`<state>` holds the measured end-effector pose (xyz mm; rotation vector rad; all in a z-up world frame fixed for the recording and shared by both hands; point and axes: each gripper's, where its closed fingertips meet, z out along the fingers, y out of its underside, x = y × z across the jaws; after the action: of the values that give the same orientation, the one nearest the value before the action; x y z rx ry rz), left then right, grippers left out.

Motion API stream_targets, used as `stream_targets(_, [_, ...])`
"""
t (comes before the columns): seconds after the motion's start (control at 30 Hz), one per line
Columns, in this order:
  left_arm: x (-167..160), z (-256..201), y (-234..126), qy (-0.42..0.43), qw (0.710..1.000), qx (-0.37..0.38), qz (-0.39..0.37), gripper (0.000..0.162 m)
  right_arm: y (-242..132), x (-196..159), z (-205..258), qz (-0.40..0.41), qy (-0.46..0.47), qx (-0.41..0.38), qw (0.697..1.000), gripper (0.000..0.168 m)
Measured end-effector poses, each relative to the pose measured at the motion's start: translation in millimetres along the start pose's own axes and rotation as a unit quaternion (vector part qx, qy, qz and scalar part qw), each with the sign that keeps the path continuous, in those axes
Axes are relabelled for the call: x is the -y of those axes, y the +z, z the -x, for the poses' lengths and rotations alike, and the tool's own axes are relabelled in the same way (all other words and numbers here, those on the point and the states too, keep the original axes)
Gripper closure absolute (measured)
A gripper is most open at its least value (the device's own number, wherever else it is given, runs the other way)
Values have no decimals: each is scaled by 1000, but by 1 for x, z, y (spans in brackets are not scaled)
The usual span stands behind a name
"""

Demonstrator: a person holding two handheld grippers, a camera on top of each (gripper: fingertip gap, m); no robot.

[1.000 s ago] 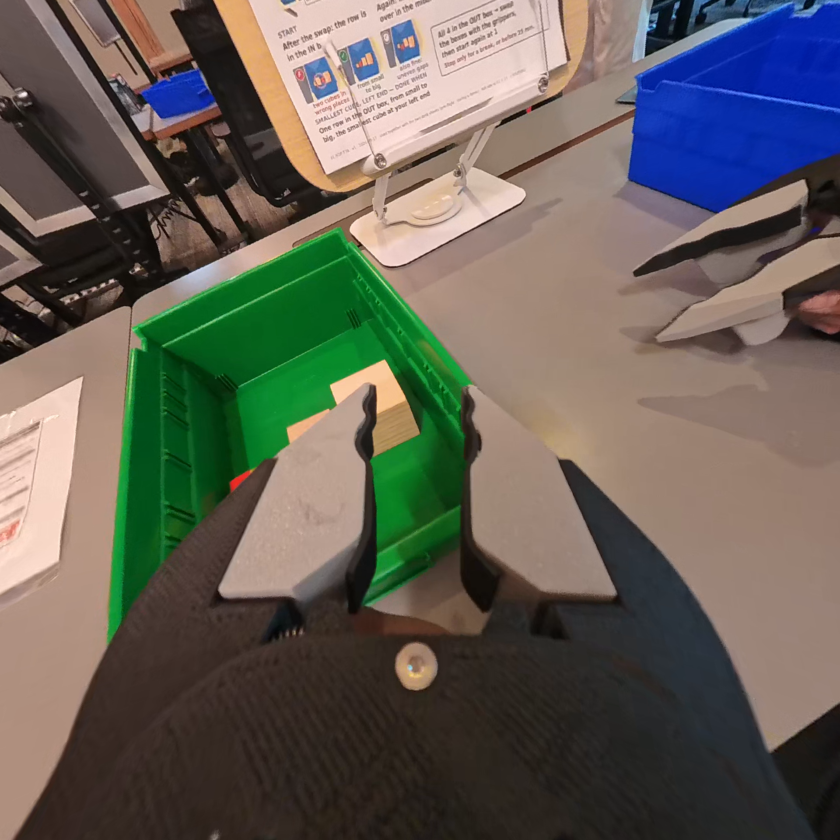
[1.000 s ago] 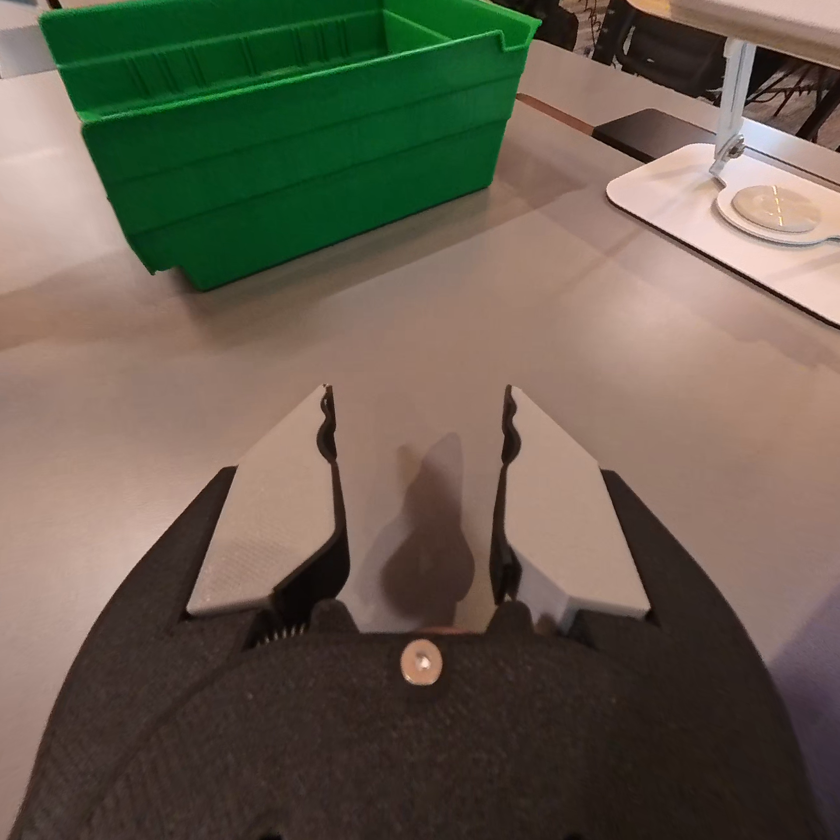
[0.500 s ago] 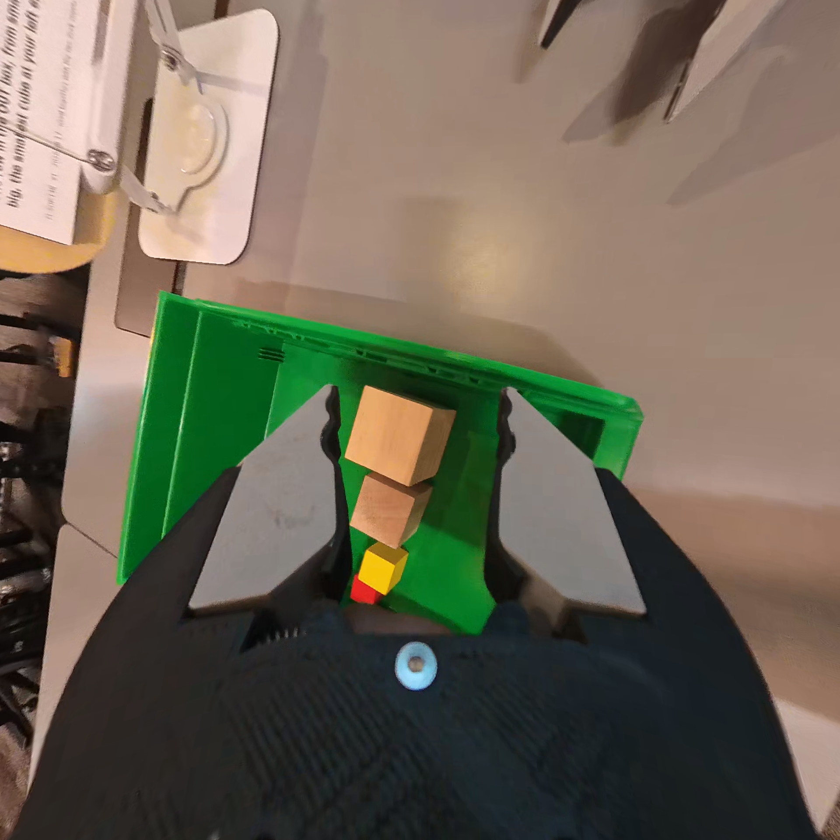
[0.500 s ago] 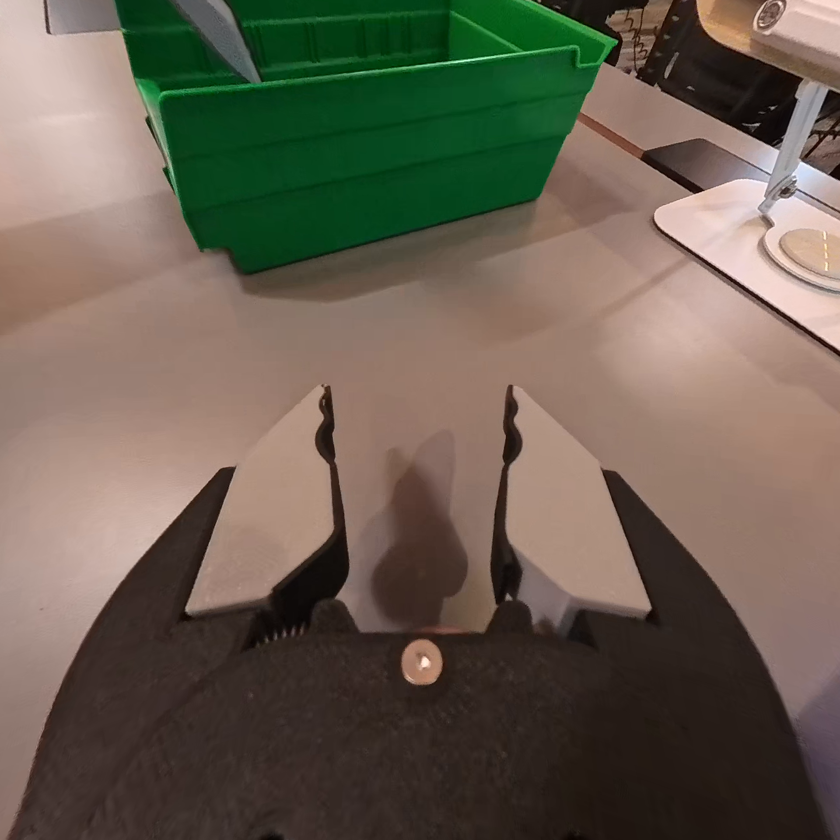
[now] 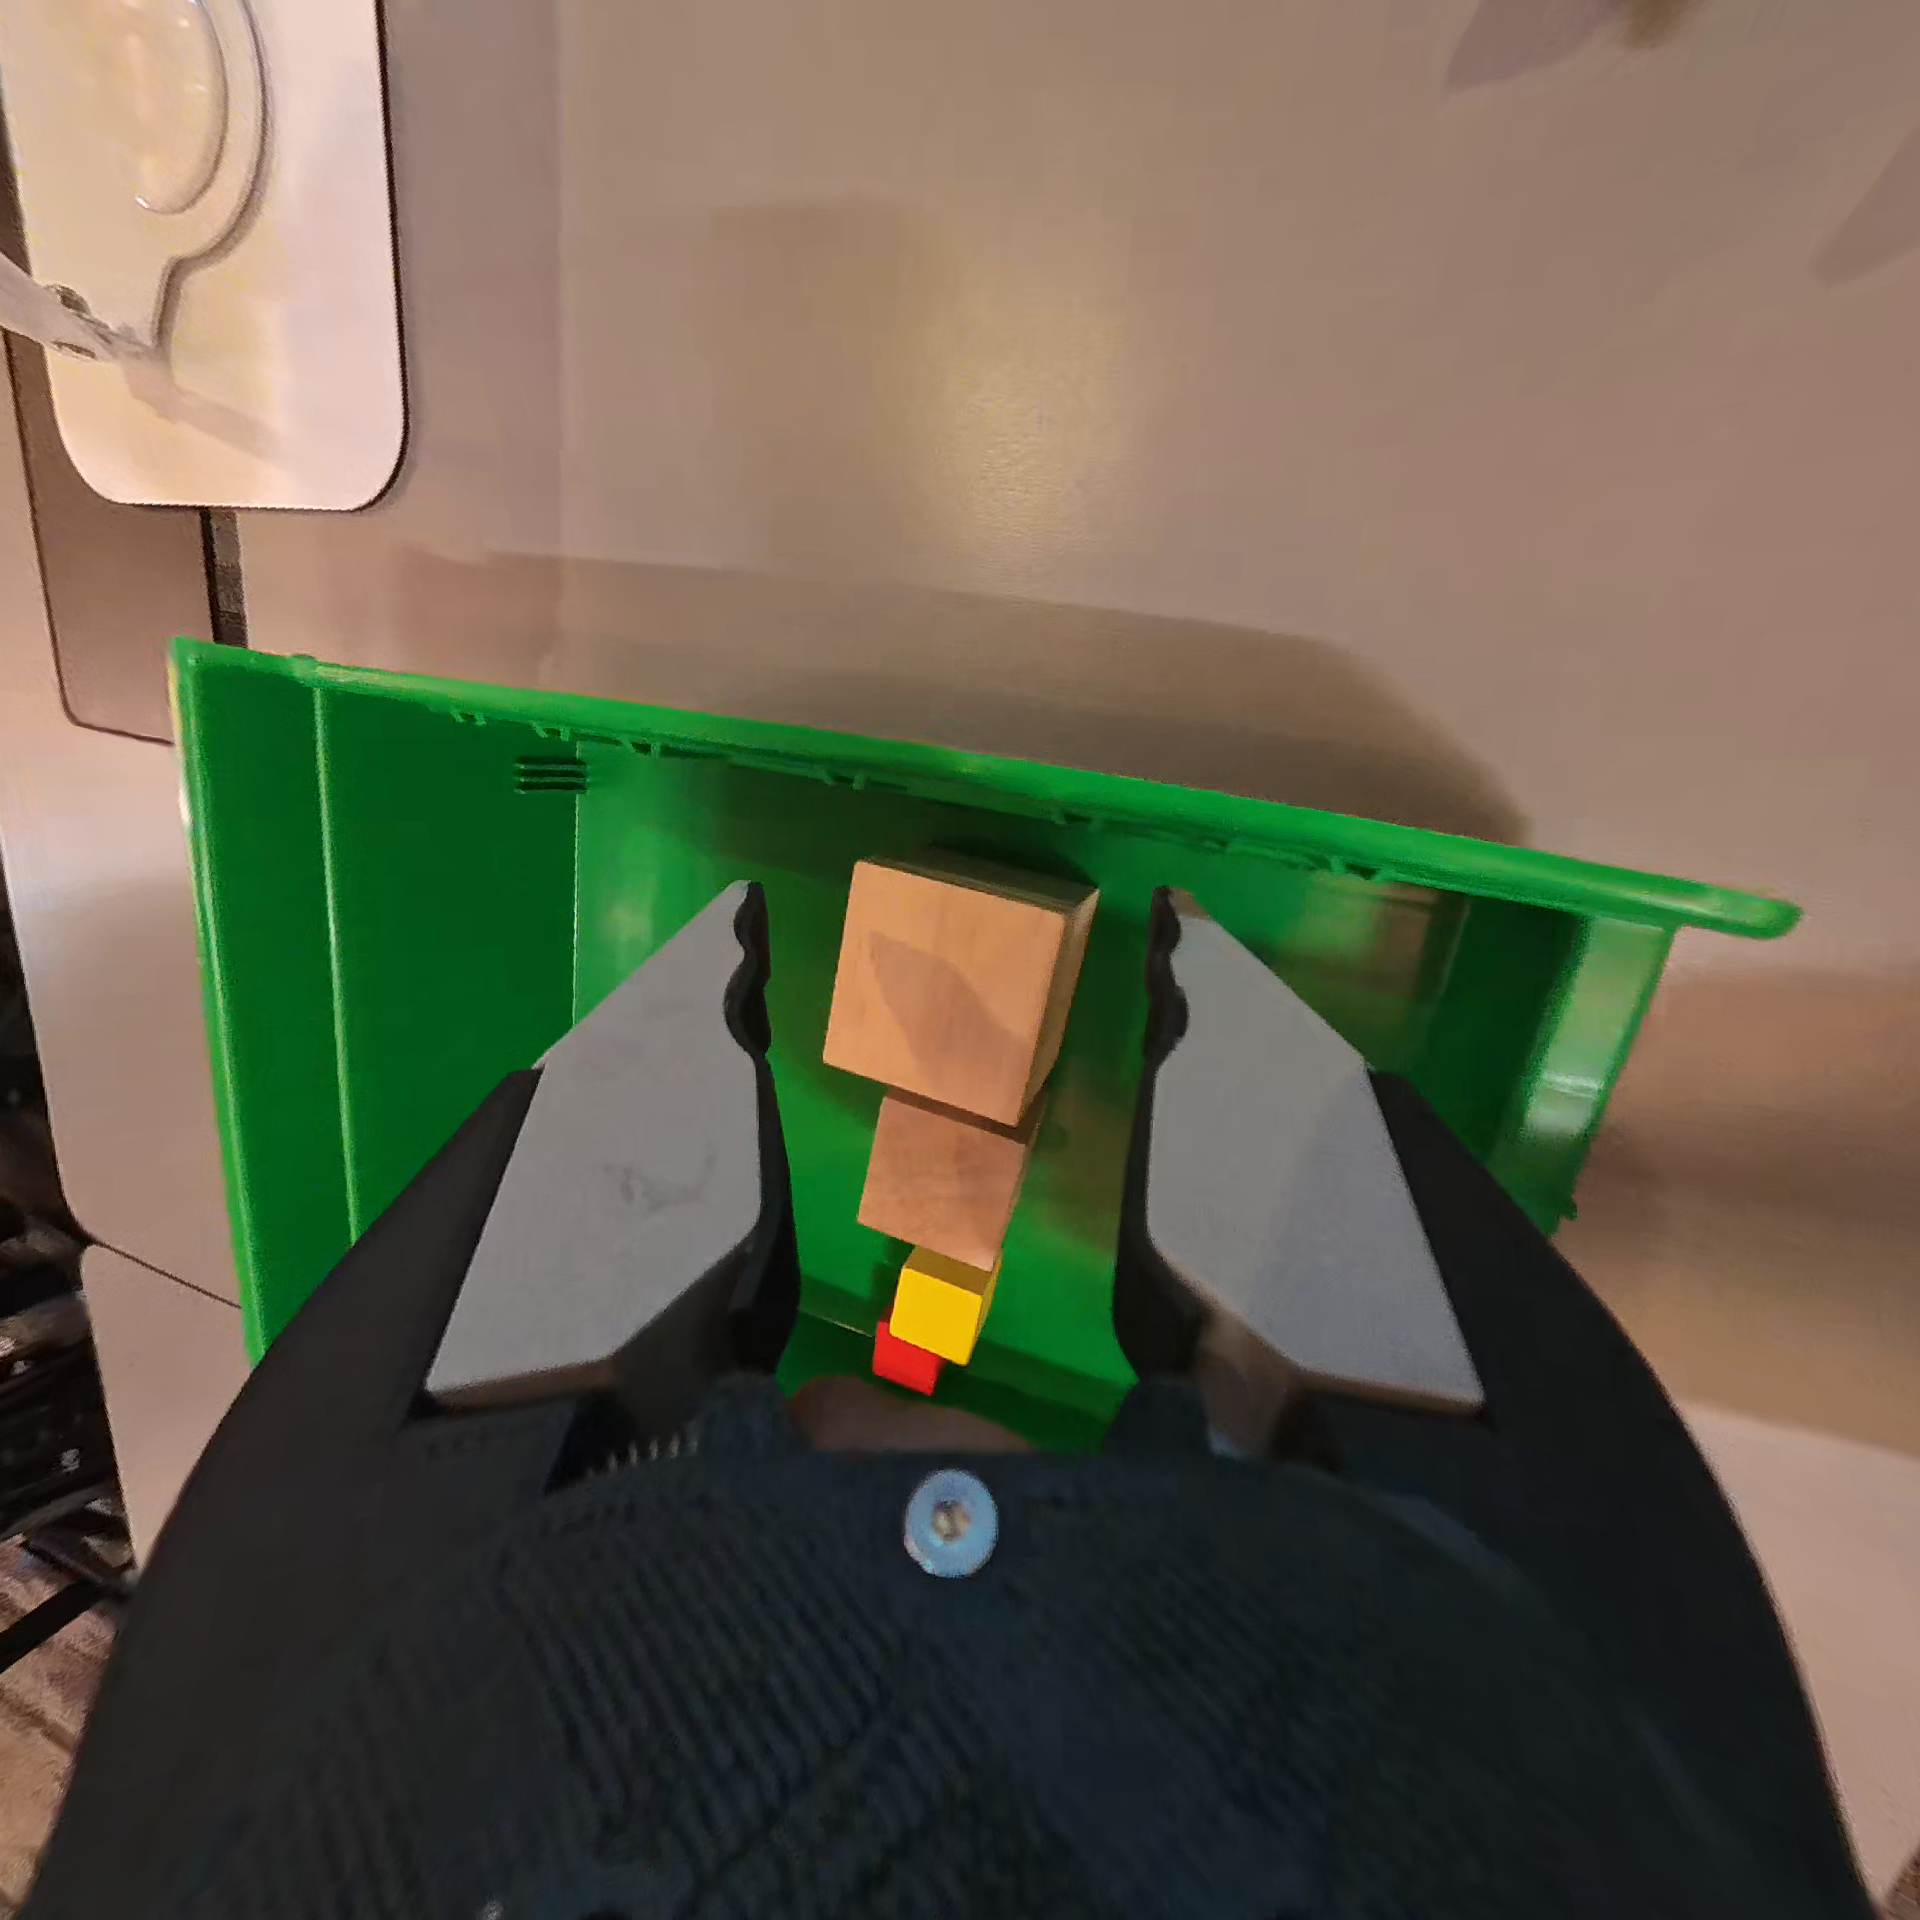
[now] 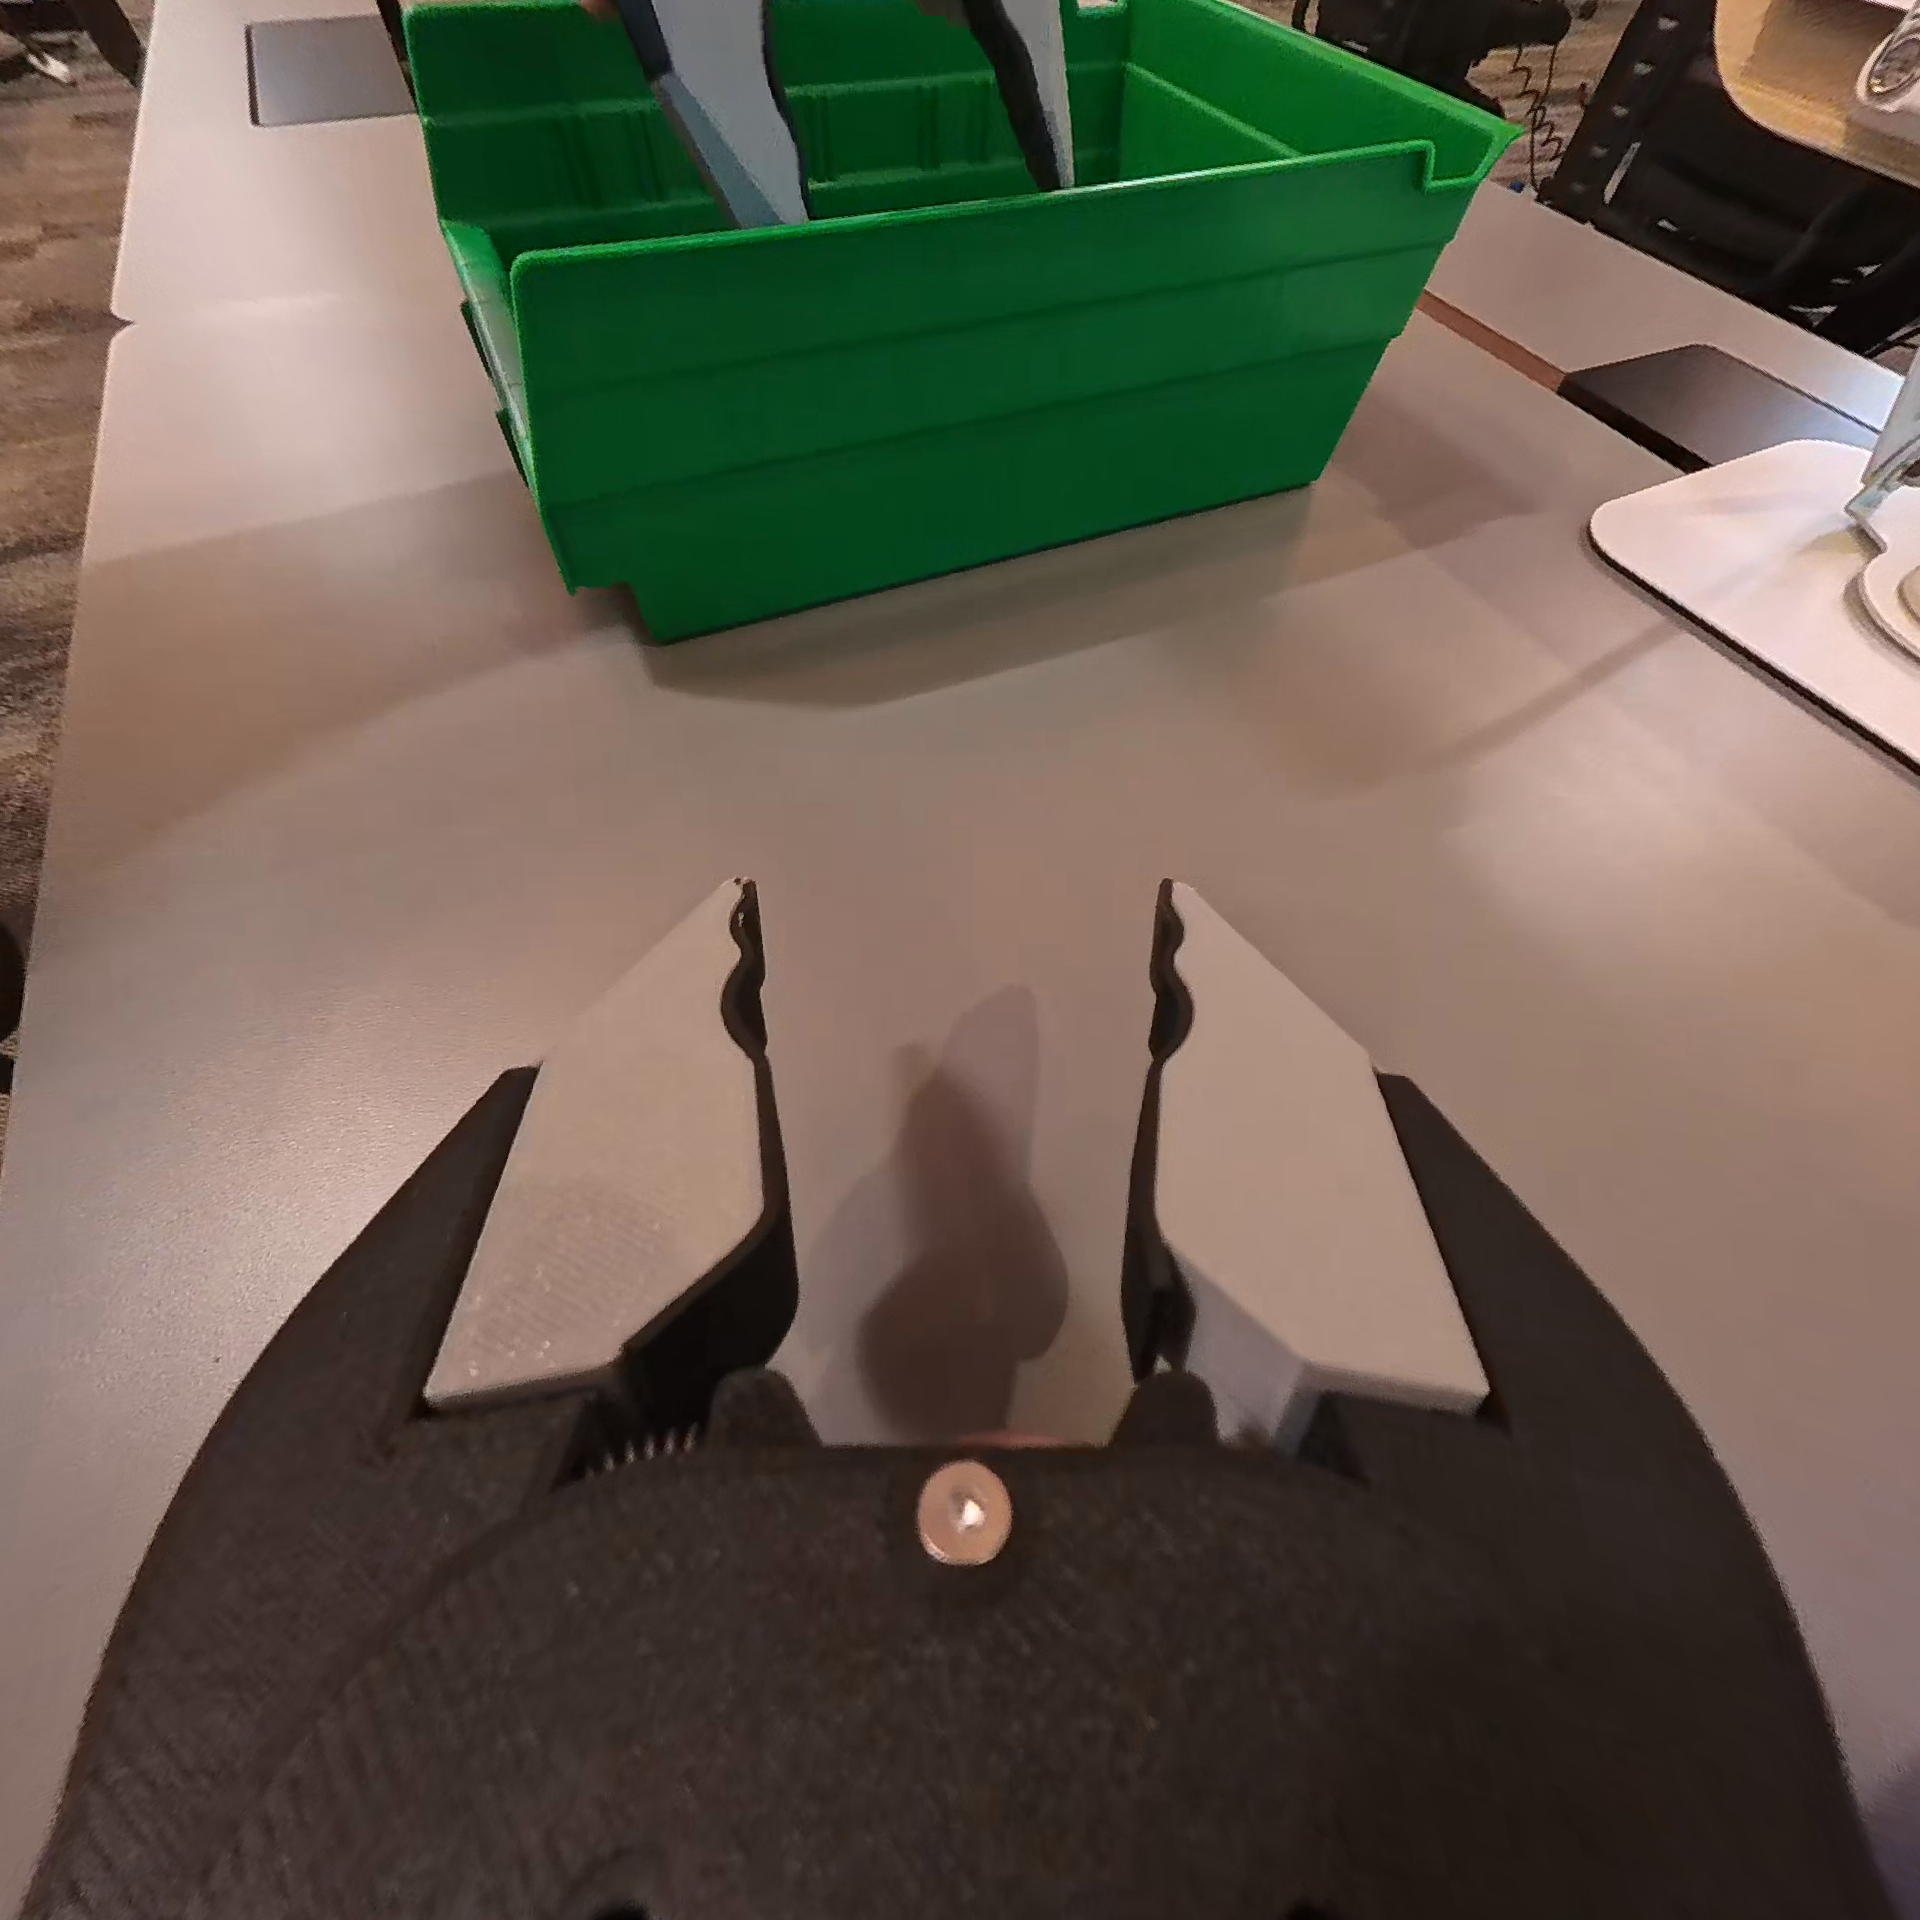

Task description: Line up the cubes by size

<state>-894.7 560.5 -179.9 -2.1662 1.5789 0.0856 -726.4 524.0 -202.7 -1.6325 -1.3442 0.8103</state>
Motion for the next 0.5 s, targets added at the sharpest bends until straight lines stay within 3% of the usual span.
stream_targets(0.5, [-8,0,24,10,999,-3,35,91,-1,2,-2,-8,12,1,1000,96])
